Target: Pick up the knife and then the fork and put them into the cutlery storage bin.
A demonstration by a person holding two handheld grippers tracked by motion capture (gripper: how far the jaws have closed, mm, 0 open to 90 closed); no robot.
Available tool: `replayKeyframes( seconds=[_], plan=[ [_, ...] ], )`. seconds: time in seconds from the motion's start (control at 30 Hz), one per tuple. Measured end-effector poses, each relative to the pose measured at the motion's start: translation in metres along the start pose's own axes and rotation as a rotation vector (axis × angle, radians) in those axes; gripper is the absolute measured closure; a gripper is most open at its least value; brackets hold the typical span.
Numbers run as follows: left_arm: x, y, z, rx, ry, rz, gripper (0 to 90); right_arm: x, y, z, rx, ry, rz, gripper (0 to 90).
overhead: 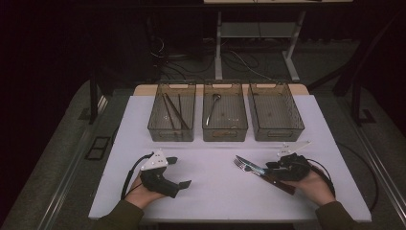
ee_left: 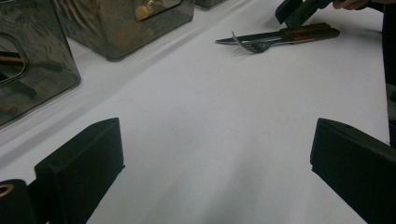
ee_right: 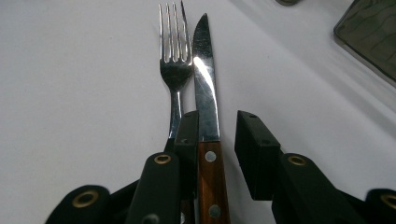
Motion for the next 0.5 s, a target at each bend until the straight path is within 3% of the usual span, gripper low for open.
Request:
replayKeyframes(
  seconds=[0.5],
  plan=[
    [-0.0005,0.0006,0.0011,0.012,0.002,0.006,1.9,0.0011,0.0053,0.0034,0.008,-0.012,-0.013,72.6]
  ],
)
Point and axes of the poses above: each handheld gripper's, and its own axes: y roughly forward along the jaws, z roughly out of its underside, x roughly to its left, the point moved 8 cm from there along y, roughly forward along the jaws, and after that the axes turned 8 degrees about z, right-handed, at the moved point
